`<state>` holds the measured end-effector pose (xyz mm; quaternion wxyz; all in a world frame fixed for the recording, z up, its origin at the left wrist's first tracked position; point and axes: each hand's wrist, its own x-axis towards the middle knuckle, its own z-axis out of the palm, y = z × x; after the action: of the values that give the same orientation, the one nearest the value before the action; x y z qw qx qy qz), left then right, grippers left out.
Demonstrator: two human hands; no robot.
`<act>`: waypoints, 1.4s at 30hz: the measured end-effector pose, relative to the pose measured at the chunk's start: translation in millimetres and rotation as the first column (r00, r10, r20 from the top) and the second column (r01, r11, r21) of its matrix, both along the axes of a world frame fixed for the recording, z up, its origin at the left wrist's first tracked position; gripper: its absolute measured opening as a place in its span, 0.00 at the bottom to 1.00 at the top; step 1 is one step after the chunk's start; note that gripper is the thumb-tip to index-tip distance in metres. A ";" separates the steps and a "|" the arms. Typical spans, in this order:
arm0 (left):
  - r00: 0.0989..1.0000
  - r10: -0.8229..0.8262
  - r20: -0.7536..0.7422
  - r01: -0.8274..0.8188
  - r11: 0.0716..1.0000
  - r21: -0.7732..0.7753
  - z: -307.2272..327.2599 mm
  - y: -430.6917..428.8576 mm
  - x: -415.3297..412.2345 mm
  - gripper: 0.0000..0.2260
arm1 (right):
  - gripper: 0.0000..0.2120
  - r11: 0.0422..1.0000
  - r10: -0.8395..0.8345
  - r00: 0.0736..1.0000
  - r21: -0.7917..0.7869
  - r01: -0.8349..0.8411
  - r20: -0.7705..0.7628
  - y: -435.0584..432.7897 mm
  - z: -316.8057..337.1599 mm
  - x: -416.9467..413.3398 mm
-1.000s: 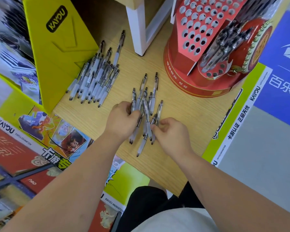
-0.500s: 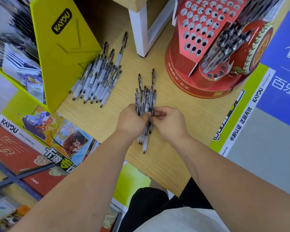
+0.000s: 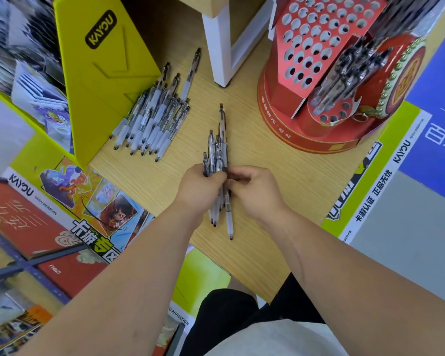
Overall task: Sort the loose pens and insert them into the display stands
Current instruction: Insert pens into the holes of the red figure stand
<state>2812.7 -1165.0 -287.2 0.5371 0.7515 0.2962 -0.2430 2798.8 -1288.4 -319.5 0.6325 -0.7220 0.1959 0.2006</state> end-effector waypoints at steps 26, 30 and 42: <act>0.992 0.116 -0.053 -0.127 0.918 -0.375 -3.6 12.1 -14.8 0.02 | 0.10 0.995 -0.069 0.982 0.063 0.082 -0.176 -12.0 20.1 46.5; 0.999 -0.003 -0.037 -0.010 0.929 -0.369 -1.5 22.9 -13.0 0.03 | 0.11 0.983 -0.001 0.964 0.179 0.050 -0.266 -3.2 23.4 65.7; 0.996 -0.053 -0.070 0.024 0.932 -0.361 4.4 40.5 -12.3 0.11 | 0.14 0.986 -0.018 0.954 0.151 0.066 -0.300 8.0 30.9 76.2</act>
<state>2800.3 -1124.5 -282.8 0.6487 0.6360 0.2528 -0.3328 2875.0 -1280.5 -288.6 0.6557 -0.6263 0.2875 0.3083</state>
